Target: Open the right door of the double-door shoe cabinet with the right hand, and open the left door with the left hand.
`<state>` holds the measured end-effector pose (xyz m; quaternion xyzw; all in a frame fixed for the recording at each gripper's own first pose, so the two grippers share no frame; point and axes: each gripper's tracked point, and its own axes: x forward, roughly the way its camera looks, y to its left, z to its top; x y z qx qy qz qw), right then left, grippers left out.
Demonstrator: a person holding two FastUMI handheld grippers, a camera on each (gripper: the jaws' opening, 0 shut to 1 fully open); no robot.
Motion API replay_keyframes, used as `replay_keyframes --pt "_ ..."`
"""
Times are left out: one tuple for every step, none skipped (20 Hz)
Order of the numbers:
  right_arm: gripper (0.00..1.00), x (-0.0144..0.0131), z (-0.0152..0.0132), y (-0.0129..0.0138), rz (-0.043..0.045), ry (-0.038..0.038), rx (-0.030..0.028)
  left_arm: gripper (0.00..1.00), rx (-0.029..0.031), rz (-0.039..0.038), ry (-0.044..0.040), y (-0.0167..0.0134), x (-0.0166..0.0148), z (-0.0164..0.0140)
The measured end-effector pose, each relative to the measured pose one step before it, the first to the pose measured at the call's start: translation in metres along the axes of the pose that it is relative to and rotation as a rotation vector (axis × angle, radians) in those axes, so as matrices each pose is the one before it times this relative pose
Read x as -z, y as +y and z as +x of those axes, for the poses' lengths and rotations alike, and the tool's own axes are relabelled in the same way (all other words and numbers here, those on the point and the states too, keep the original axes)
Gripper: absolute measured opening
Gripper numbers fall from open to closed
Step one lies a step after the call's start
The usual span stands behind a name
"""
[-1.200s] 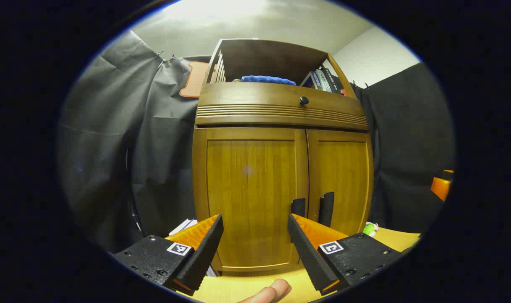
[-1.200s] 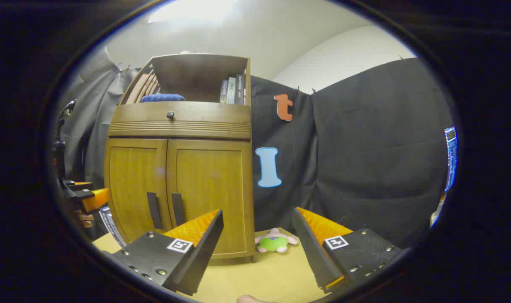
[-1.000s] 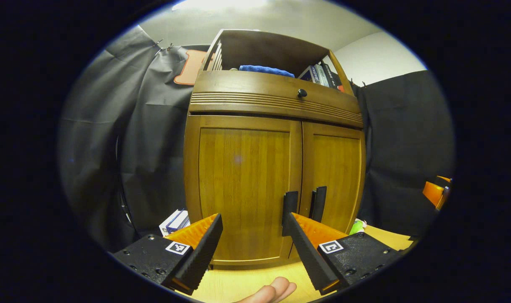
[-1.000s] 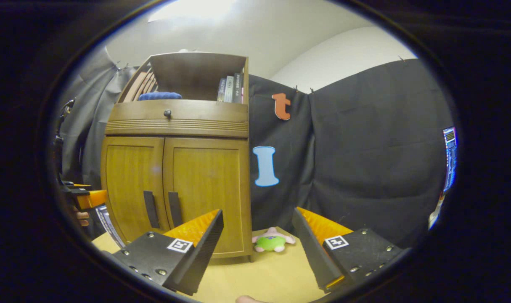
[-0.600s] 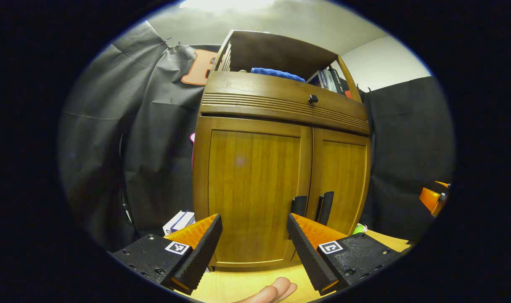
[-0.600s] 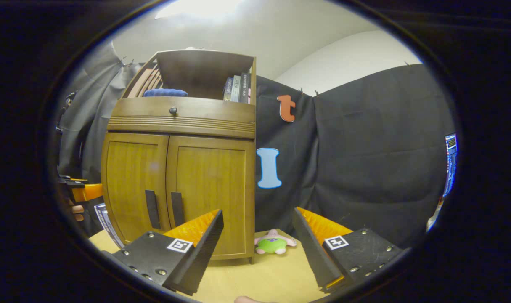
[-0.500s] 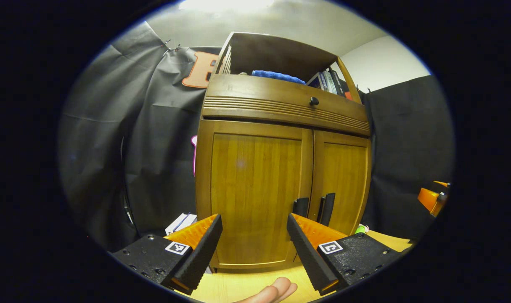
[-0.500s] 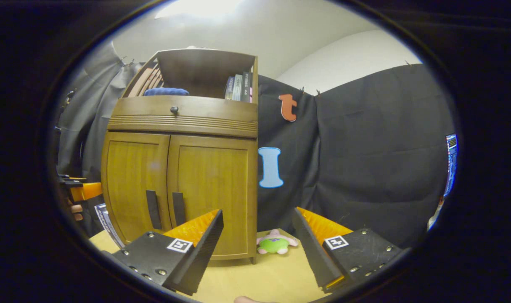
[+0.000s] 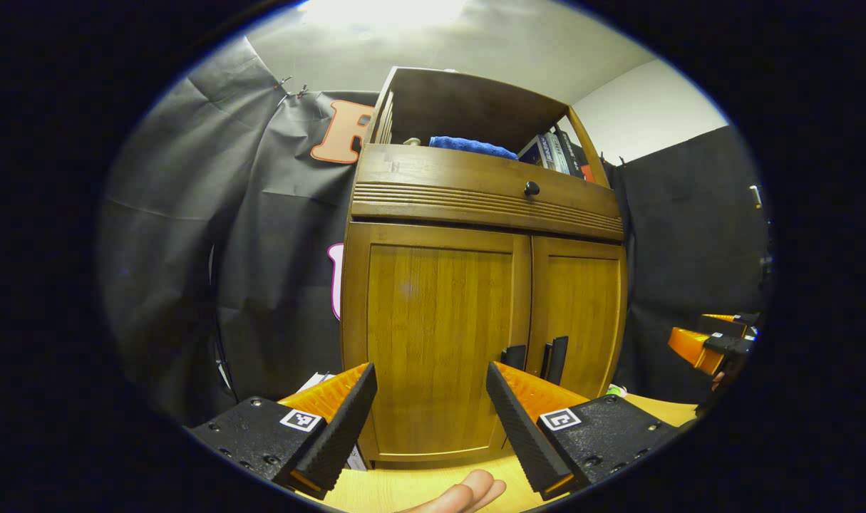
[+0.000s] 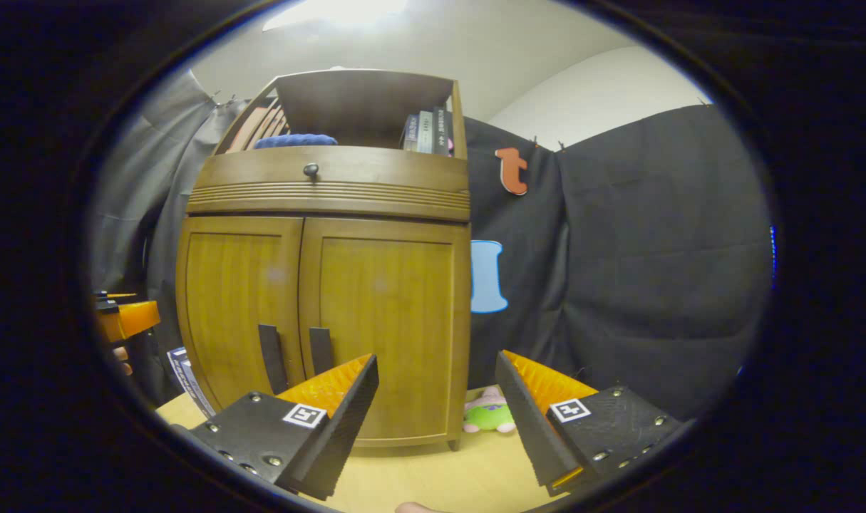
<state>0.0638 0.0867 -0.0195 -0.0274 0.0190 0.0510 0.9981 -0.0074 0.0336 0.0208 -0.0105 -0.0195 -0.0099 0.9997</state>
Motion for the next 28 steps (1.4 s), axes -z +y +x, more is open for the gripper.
replay_keyframes --pt "0.98 0.00393 0.00610 0.00982 -0.00460 0.00346 -0.01618 0.93 0.00263 0.00382 -0.00077 0.00020 -0.00047 -0.00033" --pt "0.98 0.00287 0.00568 0.00800 -0.00323 0.00799 -0.01229 0.93 -0.00396 0.00079 -0.00210 0.00153 -0.00034 0.00103" --pt "0.94 0.00460 0.00487 0.00580 -0.00358 0.01016 -0.01144 0.93 -0.00853 -0.00282 -0.00248 0.00268 -0.00090 0.00014" --pt "0.94 0.00295 0.00576 0.00615 -0.00006 0.01147 -0.00825 0.93 -0.00671 -0.00407 -0.00134 0.00213 -0.00090 0.00028" --pt "0.98 0.00401 0.00595 0.00574 0.00212 0.01123 -0.01037 0.93 -0.00197 -0.00315 0.00002 0.00117 0.00005 0.00004" --pt "0.98 0.00329 0.00504 0.00668 0.00288 0.01017 -0.01372 0.93 -0.00085 -0.00313 0.00127 0.00068 0.00041 0.00041" --pt "0.98 0.00108 0.00535 0.00512 0.00447 0.00677 -0.01432 0.93 -0.00153 -0.00324 -0.00054 0.00168 -0.00102 -0.00042" --pt "0.98 0.00166 0.00435 0.00463 0.00388 0.00799 -0.00959 0.93 -0.00387 -0.00347 -0.00164 0.00199 -0.00038 0.00001" --pt "0.98 0.00402 0.00508 0.00487 0.00295 0.00453 -0.01475 0.93 -0.00326 -0.00479 -0.00500 0.00088 -0.00183 -0.00013" --pt "0.98 0.00263 0.00572 0.00514 -0.00337 0.00515 -0.01457 0.93 -0.00246 -0.00595 -0.00393 0.00086 -0.00100 0.00016" --pt "0.98 0.00194 0.00413 0.00195 -0.00713 0.00400 -0.00411 0.93 0.00176 -0.00304 -0.00289 0.00069 -0.00078 -0.00035" --pt "0.99 0.00116 0.00428 0.00190 -0.00518 0.00023 -0.00332 0.93 0.00165 -0.00292 -0.00140 0.00118 -0.00086 -0.00042" --pt "0.94 0.00227 0.00464 0.00237 -0.00091 -0.00125 -0.00579 0.93 -0.00023 -0.00427 -0.00213 0.00088 -0.00130 0.00031" --pt "0.98 0.00190 0.00489 0.00230 0.00185 0.00100 -0.00565 0.93 0.00044 -0.00268 -0.00243 0.00253 -0.00025 0.00186" --pt "0.98 0.00107 0.00459 0.00089 0.00602 0.00070 -0.00348 0.93 0.00050 -0.00168 -0.00087 0.00026 -0.00052 0.00061" --pt "0.98 0.00033 0.00511 0.00209 0.01276 0.00022 -0.00628 0.93 0.00319 0.00100 0.00284 -0.00111 0.00171 -0.00013" --pt "0.94 0.00168 0.00508 0.00525 0.01859 0.00033 -0.01852 0.93 0.00912 0.00274 0.00425 -0.00188 0.00075 0.00121" --pt "0.98 0.00203 0.00505 0.00825 0.03111 0.00930 -0.02770 0.93 0.00607 -0.00008 0.00673 -0.00122 0.00263 0.00111" --pt "0.94 0.00186 0.00231 0.01099 0.02398 0.00621 -0.03721 0.93 -0.00124 -0.00198 0.00710 0.00019 0.00229 0.00167" --pt "0.98 0.00029 0.00126 0.00799 0.00978 -0.00039 -0.03108 0.93 -0.00549 -0.00246 0.00929 0.00120 0.00307 0.00218" --pt "0.94 -0.00205 0.00301 0.00801 -0.00401 -0.00466 -0.02165 0.95 -0.00300 -0.00083 0.01103 -0.00093 0.00316 0.00094" --pt "0.94 -0.00195 0.00450 0.00579 -0.00937 -0.00249 -0.01299 0.93 0.00308 0.00330 0.00860 -0.00146 0.00225 0.00134" --pt "0.98 0.00171 0.00485 0.00341 -0.00865 -0.00034 -0.00551 0.93 0.00671 0.00673 0.00587 -0.00242 0.00150 0.00059" --pt "0.94 0.00164 0.00497 0.00199 -0.00816 0.00466 0.00705 0.93 0.01451 0.01373 0.00601 -0.00336 0.00200 0.00003" --pt "0.98 0.00198 0.00408 0.00017 -0.00673 0.00126 0.01392 0.93 0.01811 0.01154 0.00500 -0.00349 0.00084 -0.00029" --pt "0.99 0.00084 0.00510 0.00149 0.00302 0.00393 0.00668 0.93 0.01440 0.00492 0.00163 -0.00390 0.00062 0.00039" --pt "0.94 0.00302 0.00498 0.00231 0.00741 0.00473 0.00233 0.96 0.00725 -0.00190 -0.00506 -0.00089 -0.00061 -0.00166" --pt "0.94 0.00261 0.00515 0.00106 0.00841 0.00391 0.00274 0.93 0.00024 -0.00303 -0.00519 -0.00070 -0.00153 -0.00074"
